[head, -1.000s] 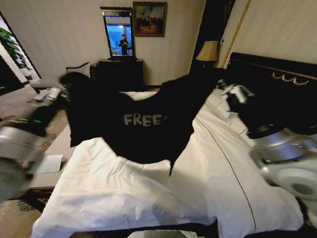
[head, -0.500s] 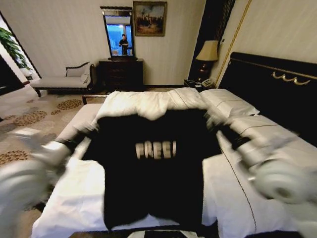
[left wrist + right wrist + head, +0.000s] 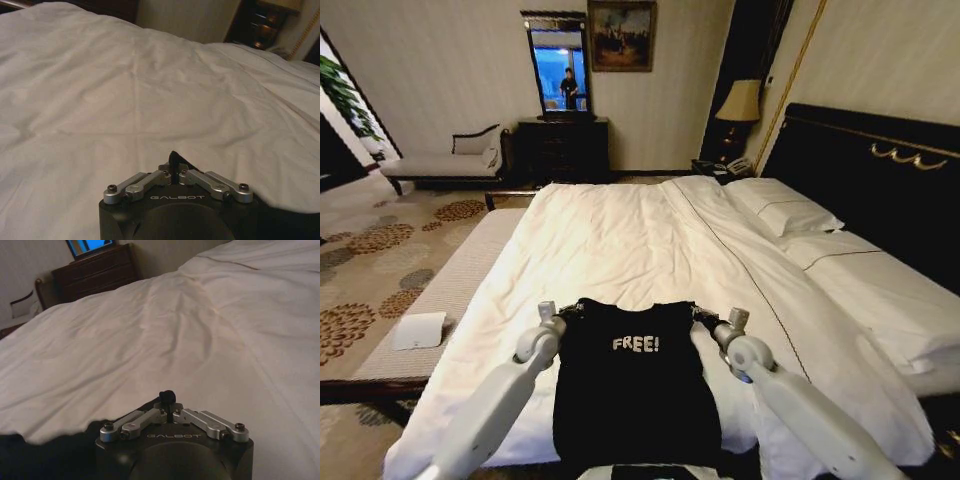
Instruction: Fold the clothes on the bed.
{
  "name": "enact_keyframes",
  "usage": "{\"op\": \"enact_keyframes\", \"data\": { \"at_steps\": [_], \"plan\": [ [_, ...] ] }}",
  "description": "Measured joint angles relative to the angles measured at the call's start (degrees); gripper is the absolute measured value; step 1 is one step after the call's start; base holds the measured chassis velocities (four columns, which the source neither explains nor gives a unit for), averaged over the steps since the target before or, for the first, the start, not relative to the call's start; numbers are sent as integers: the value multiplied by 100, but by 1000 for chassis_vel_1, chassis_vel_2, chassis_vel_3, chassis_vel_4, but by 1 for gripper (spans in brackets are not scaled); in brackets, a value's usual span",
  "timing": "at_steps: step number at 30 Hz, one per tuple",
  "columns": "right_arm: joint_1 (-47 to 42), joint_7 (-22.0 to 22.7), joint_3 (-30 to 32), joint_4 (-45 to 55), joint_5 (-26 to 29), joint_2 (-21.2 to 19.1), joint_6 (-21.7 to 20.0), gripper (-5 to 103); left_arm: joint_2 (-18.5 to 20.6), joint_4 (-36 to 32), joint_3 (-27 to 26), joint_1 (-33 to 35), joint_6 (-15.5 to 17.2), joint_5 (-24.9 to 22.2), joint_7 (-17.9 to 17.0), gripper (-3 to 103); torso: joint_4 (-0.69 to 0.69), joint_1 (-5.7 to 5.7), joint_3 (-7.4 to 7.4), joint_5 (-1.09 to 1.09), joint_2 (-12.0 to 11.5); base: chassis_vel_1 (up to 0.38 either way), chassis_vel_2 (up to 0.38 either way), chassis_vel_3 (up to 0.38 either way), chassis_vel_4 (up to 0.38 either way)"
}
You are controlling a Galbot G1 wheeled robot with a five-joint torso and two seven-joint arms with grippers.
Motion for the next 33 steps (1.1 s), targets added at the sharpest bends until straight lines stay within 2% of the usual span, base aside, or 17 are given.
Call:
{"op": "enact_keyframes", "data": {
  "at_steps": [9,11,13,20,21,22,24,25,27,28,30,32,33],
  "plan": [
    [590,-97,-238,-1155,-239,340,388,0,-543,1143,-171,-585,-337,165,184,2,-1,0,0,1,1,0,0,0,0],
    [630,-104,-263,-1228,-247,364,408,0,-571,1205,-170,-602,-346,169,187,2,-1,0,0,0,1,0,0,0,0],
    [928,-244,-427,-1789,-403,615,626,0,-843,1614,-161,-646,-448,310,256,2,-1,0,0,1,1,0,0,0,0],
    [1021,-232,-511,-2019,-569,791,701,-3,-876,1516,-237,-470,-476,285,184,-1,-1,0,-1,0,1,0,0,0,0],
    [983,-210,-505,-1990,-589,807,702,2,-865,1415,-274,-390,-475,251,134,9,-1,-1,-1,-2,1,0,0,0,0],
    [924,-181,-470,-1923,-601,818,701,2,-849,1297,-333,-309,-457,205,67,9,-1,0,-1,-1,1,0,0,0,0],
    [745,-144,-244,-1652,-608,815,695,12,-798,963,-520,-112,-411,111,-83,20,-1,0,-1,0,1,0,0,0,0],
    [745,-144,-244,-1652,-608,815,695,12,-798,963,-520,-112,-411,111,-83,20,-1,0,-1,0,1,0,0,0,0],
    [418,-100,203,-1238,-708,747,804,23,-611,467,-904,242,-380,26,-286,30,-1,-1,-1,-1,2,0,0,0,0],
    [418,-100,203,-1238,-708,747,804,23,-611,467,-904,242,-380,26,-286,30,-1,-1,-1,-1,2,0,0,0,0],
    [82,-29,615,-861,-695,685,889,33,-444,97,-1254,569,-387,-13,-364,42,-1,-1,-2,-3,2,0,0,0,0],
    [-377,120,1094,-284,-343,658,868,44,-269,-328,-1664,988,-395,-62,-448,52,-3,-1,-2,-1,2,0,0,0,0],
    [-377,120,1094,-284,-343,658,868,44,-269,-328,-1664,988,-395,-62,-448,52,-3,-1,-2,-1,2,0,0,0,0]
  ]
}}
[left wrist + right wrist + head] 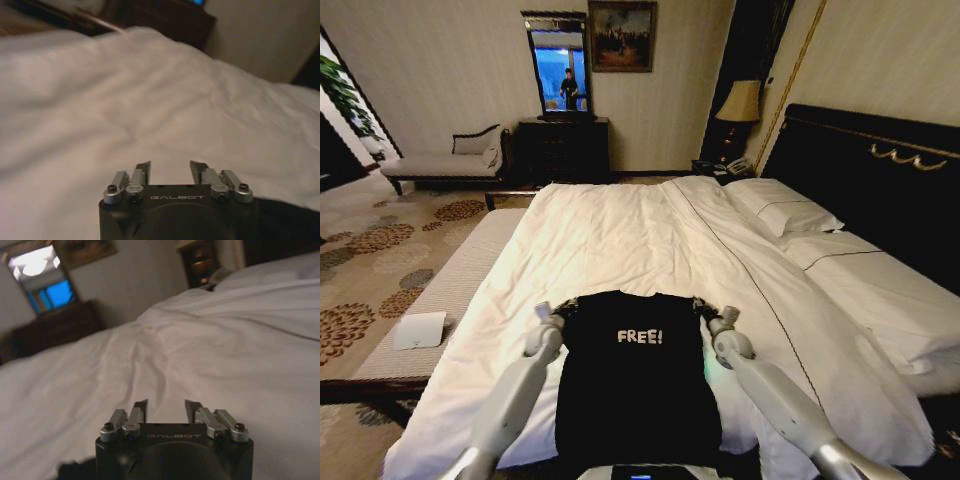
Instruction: Fold the clothes on the bed.
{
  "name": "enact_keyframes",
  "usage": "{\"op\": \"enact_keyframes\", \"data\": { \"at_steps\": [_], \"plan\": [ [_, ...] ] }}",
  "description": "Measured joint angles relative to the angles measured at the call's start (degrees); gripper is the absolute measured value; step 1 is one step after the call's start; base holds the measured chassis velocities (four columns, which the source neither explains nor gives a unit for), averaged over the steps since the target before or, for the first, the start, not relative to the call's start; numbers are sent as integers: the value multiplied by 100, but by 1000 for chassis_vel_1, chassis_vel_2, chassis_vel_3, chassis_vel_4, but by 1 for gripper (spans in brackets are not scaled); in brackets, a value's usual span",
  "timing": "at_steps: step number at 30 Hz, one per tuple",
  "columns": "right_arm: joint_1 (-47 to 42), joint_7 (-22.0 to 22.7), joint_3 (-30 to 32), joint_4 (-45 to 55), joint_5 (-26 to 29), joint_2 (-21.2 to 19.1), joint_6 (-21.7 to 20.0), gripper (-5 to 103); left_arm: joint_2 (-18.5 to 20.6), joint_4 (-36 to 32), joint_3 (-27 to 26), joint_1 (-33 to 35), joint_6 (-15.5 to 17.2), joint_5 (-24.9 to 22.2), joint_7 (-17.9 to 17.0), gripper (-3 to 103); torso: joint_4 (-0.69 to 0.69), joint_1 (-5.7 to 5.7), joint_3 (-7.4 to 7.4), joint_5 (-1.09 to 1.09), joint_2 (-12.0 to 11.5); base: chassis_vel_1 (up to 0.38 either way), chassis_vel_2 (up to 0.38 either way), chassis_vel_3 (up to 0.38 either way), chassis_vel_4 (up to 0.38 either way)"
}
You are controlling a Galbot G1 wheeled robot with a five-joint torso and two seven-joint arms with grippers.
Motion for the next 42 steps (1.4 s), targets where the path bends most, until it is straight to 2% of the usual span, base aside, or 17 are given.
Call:
{"op": "enact_keyframes", "data": {
  "at_steps": [1,3,5,7,8,9,10,12,13,15,17,21,29,33,36,39,42],
  "plan": [
    [-194,131,174,250,255,1,-67,44,65,-210,-168,215,0,-23,-19,52,2,0,0,0,0,0,0,0,0],
    [-668,565,460,827,841,69,-262,55,169,-710,-511,769,42,-40,-61,63,2,-1,-1,0,0,0,0,0,0],
    [-857,739,555,1021,1004,133,-346,61,182,-904,-612,985,60,-26,-60,63,3,-1,-1,0,0,0,0,0,0],
    [-1374,1091,842,1424,1348,381,-541,66,170,-1340,-744,1452,98,27,-31,74,6,-3,-1,1,0,0,0,0,0],
    [-1655,1239,1002,1647,1517,583,-625,72,118,-1552,-782,1652,113,62,-6,79,-1,-3,-1,2,1,0,0,0,0],
    [-1808,1319,1088,1780,1647,775,-676,78,51,-1720,-840,1823,123,93,7,85,-3,-3,-1,-3,1,0,0,0,0],
    [-1808,1319,1088,1780,1647,775,-676,78,51,-1720,-840,1823,123,93,7,85,-3,-3,-1,-3,1,0,0,0,0],
    [-1974,1385,1148,1909,1870,1198,-746,89,-87,-2002,-975,2088,138,133,-5,96,-1,-3,-1,3,1,0,0,0,0],
    [-1988,1390,1152,1908,1902,1357,-756,89,-132,-2120,-1041,2184,146,146,-36,96,1,-3,0,2,1,0,0,0,0],
    [-1946,1389,1154,1841,1925,1649,-756,97,-151,-2271,-1144,2318,156,203,-57,100,2,-3,0,1,1,0,0,0,0],
    [-1912,1391,1154,1815,1939,1742,-756,99,-133,-2311,-1191,2360,157,230,-59,100,2,-2,1,1,1,0,0,0,0],
    [-1845,1415,1131,1827,1714,2089,-728,100,38,-2360,-1508,2491,139,271,-46,100,2,0,1,1,-1,0,0,0,0],
    [-1930,1297,1051,1921,1251,2199,-656,103,66,-2243,-1619,2534,42,213,-15,100,2,0,1,0,-1,0,0,0,0],
    [-1861,1258,1048,1797,1159,2198,-630,97,76,-2168,-1496,2455,27,220,-27,100,2,0,1,0,-1,0,0,0,0],
    [-1807,1247,1054,1694,1077,2191,-621,82,101,-2146,-1390,2357,26,223,-60,100,2,0,1,1,-1,0,0,0,0],
    [-1798,1233,1060,1637,1004,2185,-611,76,111,-2149,-1335,2300,32,223,-87,100,1,0,1,1,-1,0,0,0,0],
    [-1836,1212,1080,1611,958,2173,-598,60,111,-2203,-1313,2291,45,222,-122,100,1,0,1,1,-1,0,0,0,0]
  ]
}}
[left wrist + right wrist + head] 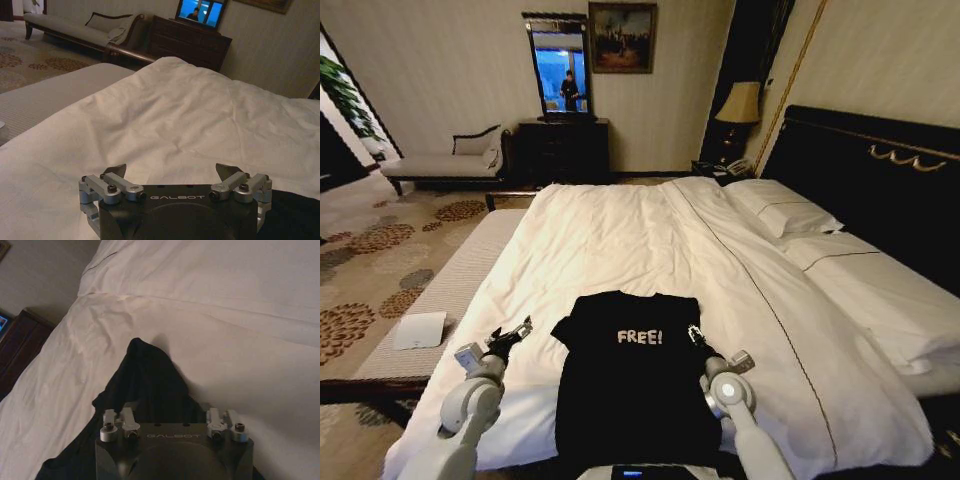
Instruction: Fold the clothes on the bed.
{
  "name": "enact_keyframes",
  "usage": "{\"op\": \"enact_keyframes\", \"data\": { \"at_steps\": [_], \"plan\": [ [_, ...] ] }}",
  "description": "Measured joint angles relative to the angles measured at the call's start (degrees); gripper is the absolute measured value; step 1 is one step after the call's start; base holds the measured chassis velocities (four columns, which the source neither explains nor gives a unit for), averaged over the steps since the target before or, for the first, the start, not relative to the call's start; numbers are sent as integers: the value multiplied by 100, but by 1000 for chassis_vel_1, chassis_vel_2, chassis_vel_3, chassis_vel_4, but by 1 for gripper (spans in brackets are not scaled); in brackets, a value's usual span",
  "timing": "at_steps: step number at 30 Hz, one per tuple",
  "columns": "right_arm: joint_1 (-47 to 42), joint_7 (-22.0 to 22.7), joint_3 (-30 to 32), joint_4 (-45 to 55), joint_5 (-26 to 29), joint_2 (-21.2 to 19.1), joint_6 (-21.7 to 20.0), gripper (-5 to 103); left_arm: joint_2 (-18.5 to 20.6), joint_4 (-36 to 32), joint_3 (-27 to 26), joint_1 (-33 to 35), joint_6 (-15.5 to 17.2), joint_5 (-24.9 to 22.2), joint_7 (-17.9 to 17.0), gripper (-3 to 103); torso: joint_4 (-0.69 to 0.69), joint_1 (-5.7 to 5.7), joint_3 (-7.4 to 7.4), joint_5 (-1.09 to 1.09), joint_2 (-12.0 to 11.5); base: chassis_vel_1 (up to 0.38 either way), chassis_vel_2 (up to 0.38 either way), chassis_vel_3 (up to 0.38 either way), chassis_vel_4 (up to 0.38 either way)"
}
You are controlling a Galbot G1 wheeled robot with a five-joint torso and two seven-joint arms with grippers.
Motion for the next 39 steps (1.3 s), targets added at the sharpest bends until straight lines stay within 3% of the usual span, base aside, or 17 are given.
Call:
{"op": "enact_keyframes", "data": {
  "at_steps": [6,9,17,29,39],
  "plan": [
    [-57,-15,1,1,-72,-5,7,43,-10,-36,-50,70,0,4,-16,100,0,0,0,0,0,0,0,0,0],
    [-97,-11,-5,25,-136,-6,10,27,-33,-72,-63,97,-2,7,-34,100,0,0,0,0,0,0,0,0,0],
    [-231,10,-3,147,-173,-37,10,2,-66,-137,-67,100,-3,11,-65,100,0,0,0,0,0,0,0,0,0],
    [-81,34,127,153,-373,-322,-11,0,-91,-252,-76,177,-4,46,-79,100,0,0,0,0,0,0,0,0,0],
    [430,111,186,-344,-356,-1417,-140,0,-97,-338,-65,205,-6,16,-83,100,0,0,0,0,0,0,0,0,0]
  ]
}}
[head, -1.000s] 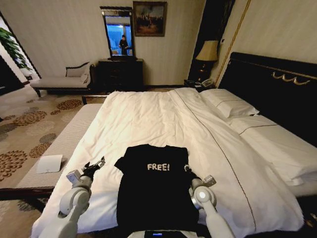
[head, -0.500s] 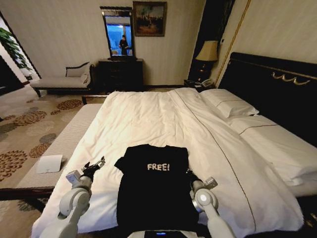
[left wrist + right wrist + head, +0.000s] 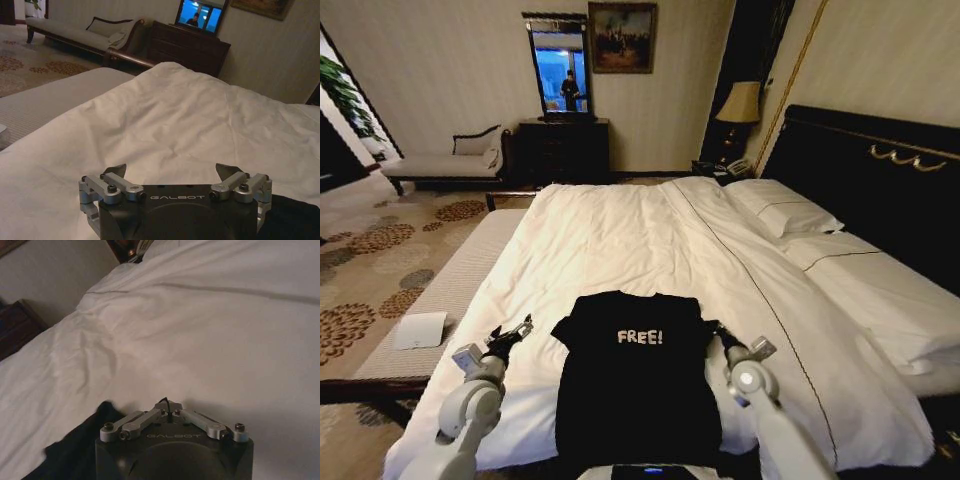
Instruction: Fold the clothes on the bed.
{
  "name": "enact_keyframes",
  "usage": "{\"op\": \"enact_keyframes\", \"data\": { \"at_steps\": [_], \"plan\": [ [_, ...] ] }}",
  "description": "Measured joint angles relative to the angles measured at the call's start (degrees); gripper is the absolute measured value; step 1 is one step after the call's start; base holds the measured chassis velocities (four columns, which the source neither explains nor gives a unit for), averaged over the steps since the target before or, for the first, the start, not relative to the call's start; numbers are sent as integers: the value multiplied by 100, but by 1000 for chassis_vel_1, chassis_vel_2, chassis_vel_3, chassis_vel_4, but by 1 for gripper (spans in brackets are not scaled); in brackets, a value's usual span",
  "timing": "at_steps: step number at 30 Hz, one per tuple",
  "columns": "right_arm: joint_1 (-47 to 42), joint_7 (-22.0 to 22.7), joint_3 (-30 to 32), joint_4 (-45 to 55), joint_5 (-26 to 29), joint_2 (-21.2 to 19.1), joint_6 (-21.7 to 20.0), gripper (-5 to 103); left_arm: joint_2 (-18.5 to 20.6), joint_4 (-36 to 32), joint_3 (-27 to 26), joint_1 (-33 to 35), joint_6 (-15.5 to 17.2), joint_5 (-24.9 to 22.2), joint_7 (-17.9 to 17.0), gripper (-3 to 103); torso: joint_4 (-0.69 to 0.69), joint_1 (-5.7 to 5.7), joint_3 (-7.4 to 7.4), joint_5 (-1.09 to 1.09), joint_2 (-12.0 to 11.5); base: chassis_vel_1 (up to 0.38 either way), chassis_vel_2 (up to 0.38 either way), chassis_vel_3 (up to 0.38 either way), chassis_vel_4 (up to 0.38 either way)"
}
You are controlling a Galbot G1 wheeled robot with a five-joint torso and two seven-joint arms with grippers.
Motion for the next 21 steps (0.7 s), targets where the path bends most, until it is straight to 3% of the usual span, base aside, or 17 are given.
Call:
{"op": "enact_keyframes", "data": {
  "at_steps": [14,21],
  "plan": [
    [214,-29,88,-697,-307,26,106,0,-2,93,5,-18,-68,-18,57,100,1,0,0,1,0,0,0,0,0],
    [137,-42,162,-562,-339,47,165,0,10,133,-10,-71,-74,-53,60,100,0,0,0,0,0,0,0,0,0]
  ]
}}
